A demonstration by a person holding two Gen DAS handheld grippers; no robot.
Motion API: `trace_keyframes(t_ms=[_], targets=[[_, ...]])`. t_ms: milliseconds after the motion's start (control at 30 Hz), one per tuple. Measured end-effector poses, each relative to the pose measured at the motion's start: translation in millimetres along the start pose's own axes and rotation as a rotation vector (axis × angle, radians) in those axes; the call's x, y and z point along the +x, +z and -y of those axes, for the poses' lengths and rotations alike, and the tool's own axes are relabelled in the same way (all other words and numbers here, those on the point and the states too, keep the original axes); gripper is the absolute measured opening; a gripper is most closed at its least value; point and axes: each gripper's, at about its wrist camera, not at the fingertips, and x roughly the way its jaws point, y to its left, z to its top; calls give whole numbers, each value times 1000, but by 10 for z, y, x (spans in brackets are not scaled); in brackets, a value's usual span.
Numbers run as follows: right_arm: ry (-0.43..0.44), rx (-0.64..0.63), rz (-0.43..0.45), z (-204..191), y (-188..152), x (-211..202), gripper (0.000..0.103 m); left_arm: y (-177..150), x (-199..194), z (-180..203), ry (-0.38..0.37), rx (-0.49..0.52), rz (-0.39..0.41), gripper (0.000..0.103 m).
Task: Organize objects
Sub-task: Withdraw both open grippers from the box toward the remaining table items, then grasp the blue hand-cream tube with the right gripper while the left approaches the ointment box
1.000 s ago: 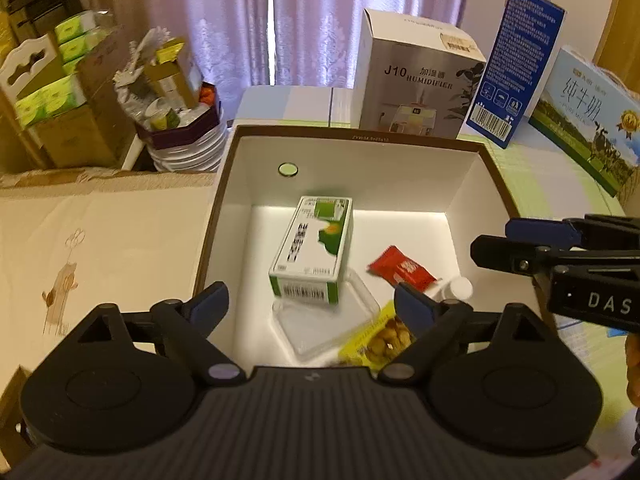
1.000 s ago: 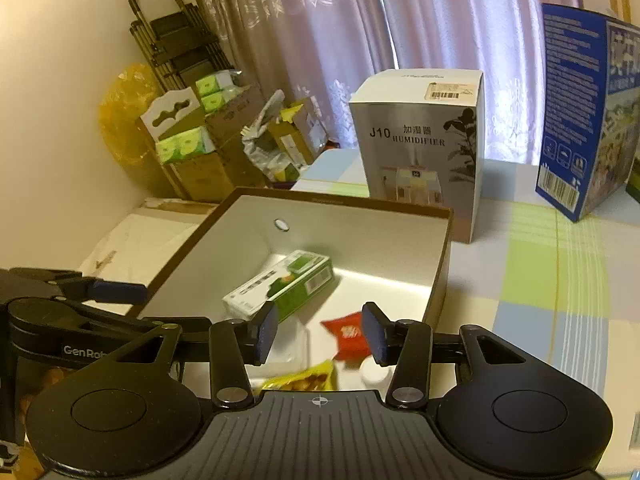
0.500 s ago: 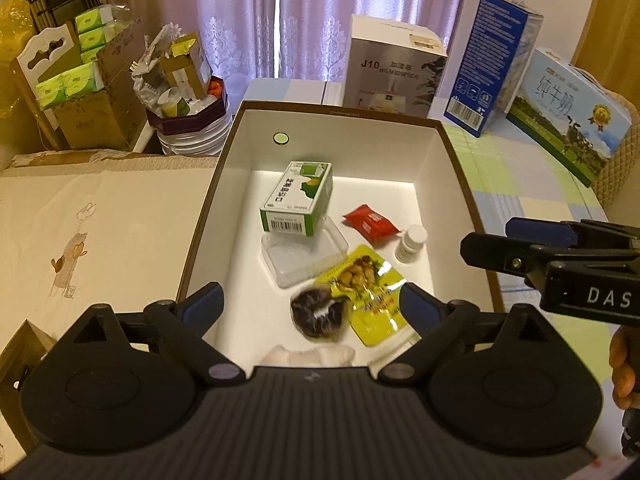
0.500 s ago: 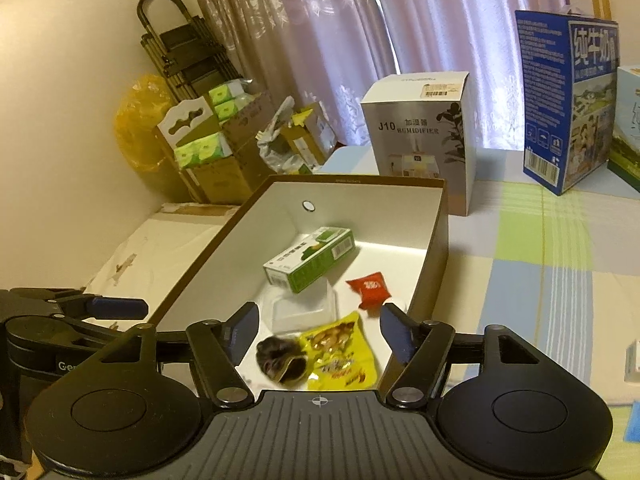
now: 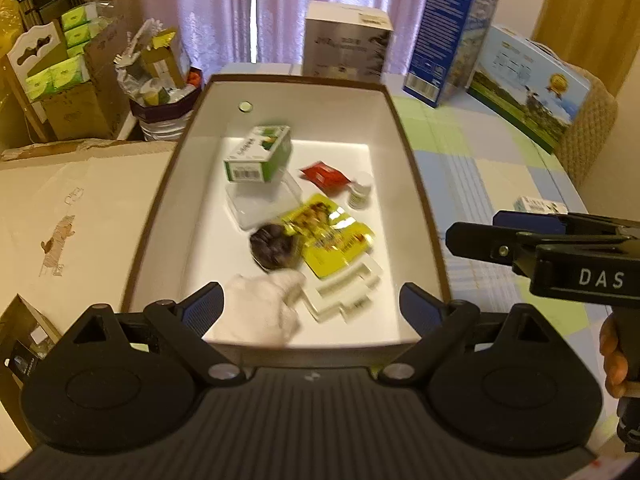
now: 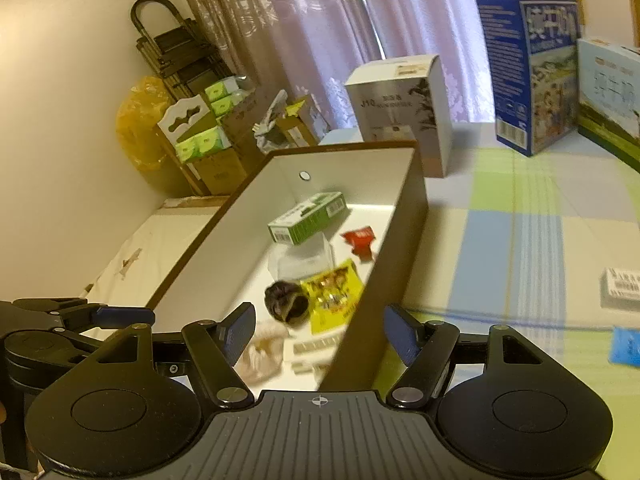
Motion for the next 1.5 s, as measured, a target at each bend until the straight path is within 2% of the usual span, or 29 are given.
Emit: trace_keyframes(t_ms=[633,900,1167,1500], targets=[[-65,96,-7,618,-501,-839,68,-381,-100,905,-59,82,-48,93],[-130,166,-8,1112,-650,-1178,68,-416,20,1442,-97,143,-76,93],[-191,224,-15,1652,-758,-1434,68,-377,233,1909,-102,187,-104,93],[-241,240,-46,2229,-807,-1565,68,-326,550,2344,-103,207,-137,93]])
